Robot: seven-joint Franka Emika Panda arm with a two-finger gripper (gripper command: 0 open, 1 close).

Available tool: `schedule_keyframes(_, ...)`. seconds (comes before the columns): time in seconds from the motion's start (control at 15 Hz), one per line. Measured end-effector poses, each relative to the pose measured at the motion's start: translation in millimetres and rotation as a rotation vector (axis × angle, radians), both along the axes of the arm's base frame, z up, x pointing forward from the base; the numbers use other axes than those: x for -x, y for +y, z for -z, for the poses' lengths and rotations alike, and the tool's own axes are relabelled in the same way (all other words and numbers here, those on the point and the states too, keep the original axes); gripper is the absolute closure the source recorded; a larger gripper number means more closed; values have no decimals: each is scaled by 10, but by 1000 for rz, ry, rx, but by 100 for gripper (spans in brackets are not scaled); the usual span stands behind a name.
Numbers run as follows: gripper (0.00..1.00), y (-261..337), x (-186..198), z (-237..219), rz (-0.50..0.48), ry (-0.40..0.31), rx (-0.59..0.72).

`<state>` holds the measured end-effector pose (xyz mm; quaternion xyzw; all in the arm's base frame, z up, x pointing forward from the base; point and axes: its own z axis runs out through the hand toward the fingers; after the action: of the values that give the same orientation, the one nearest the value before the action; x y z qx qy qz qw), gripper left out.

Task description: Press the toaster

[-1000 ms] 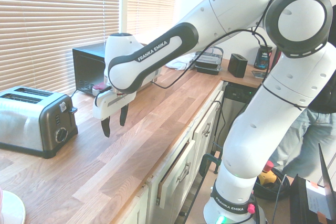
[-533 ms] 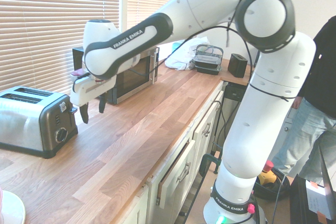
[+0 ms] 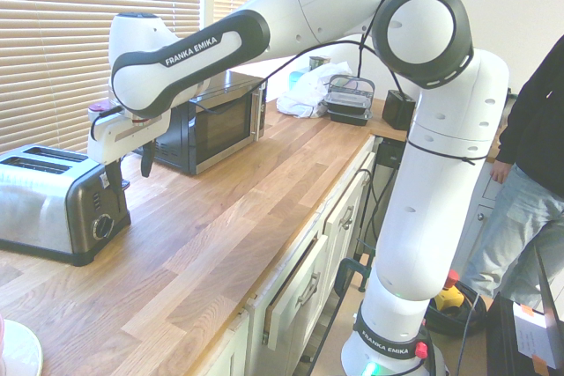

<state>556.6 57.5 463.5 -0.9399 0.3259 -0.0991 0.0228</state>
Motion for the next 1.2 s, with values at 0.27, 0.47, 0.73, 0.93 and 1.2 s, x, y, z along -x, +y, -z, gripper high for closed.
schedule_keyframes(0.27,100,7,-62,-63,0,-4,0)
schedule_keyframes(0.47,100,9,-96,-34,0,0,-1)
schedule_keyframes(0.73,100,6,-106,-34,1,-1,-1)
schedule_keyframes(0.93,100,1,-108,-35,2,-1,-1)
schedule_keyframes(1.2,100,-10,-116,-16,4,2,-1)
